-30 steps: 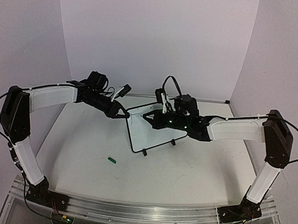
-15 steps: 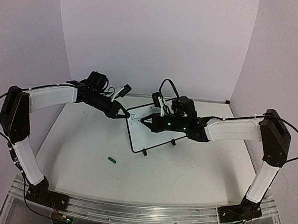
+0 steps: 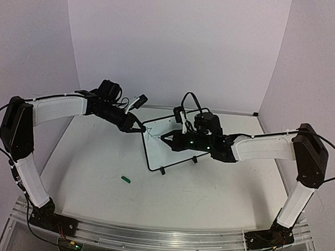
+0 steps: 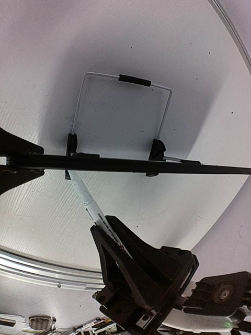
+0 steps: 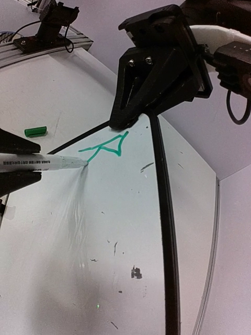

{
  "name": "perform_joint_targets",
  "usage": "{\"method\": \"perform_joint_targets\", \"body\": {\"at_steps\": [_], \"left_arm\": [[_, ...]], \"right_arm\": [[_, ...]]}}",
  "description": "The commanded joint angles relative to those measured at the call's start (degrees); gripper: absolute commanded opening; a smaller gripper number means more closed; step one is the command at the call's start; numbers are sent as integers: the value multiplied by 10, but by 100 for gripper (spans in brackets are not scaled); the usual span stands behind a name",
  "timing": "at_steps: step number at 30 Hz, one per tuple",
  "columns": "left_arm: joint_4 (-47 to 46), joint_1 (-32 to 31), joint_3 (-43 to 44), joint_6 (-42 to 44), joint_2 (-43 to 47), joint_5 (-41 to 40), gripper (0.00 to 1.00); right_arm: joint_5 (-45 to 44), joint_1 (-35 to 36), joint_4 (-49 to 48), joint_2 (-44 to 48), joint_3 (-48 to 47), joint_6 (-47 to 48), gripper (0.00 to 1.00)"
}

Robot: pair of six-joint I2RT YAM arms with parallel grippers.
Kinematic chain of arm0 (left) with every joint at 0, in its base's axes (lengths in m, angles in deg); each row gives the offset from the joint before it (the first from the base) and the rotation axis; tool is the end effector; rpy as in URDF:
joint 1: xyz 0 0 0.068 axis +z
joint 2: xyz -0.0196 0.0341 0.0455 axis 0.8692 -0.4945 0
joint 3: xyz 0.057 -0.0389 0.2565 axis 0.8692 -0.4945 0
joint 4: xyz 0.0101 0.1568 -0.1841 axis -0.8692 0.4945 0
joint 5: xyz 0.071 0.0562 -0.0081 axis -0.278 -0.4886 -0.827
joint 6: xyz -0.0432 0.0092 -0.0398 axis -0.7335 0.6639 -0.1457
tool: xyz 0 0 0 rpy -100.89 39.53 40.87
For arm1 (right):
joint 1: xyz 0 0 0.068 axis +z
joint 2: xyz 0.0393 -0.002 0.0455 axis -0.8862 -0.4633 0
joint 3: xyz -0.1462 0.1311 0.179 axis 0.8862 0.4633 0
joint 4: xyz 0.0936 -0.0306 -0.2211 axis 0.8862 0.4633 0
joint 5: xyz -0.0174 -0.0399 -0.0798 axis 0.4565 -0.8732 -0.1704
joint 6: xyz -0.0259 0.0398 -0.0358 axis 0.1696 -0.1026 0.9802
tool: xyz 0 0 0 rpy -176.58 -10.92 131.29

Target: Write a sentence on the whiteboard

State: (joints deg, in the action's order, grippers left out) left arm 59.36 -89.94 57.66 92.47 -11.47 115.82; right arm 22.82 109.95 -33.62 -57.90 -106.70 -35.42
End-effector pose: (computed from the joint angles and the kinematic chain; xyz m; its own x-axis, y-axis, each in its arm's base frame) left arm 0.3064 -0.2068 0.2619 -0.5100 0.4290 -0.7456 0.8514 0.3755 -0.3664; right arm 0.2587 0.3015 0.2373 -0.5206 -0.0402 -0.8529 -0.7536 0.4912 0.4368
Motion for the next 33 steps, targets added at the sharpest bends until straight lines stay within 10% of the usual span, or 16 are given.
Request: {"method": "perform_joint_targets", "body": {"at_steps": [1,33], "left_arm": [[32,-7,7,27,9,-22,0],[33,-7,6,28,9,-26,0]], "right_arm": [[-38,-4,-12,19,9,-6,0],[35,-14,-12,77,18,-3,0]]}}
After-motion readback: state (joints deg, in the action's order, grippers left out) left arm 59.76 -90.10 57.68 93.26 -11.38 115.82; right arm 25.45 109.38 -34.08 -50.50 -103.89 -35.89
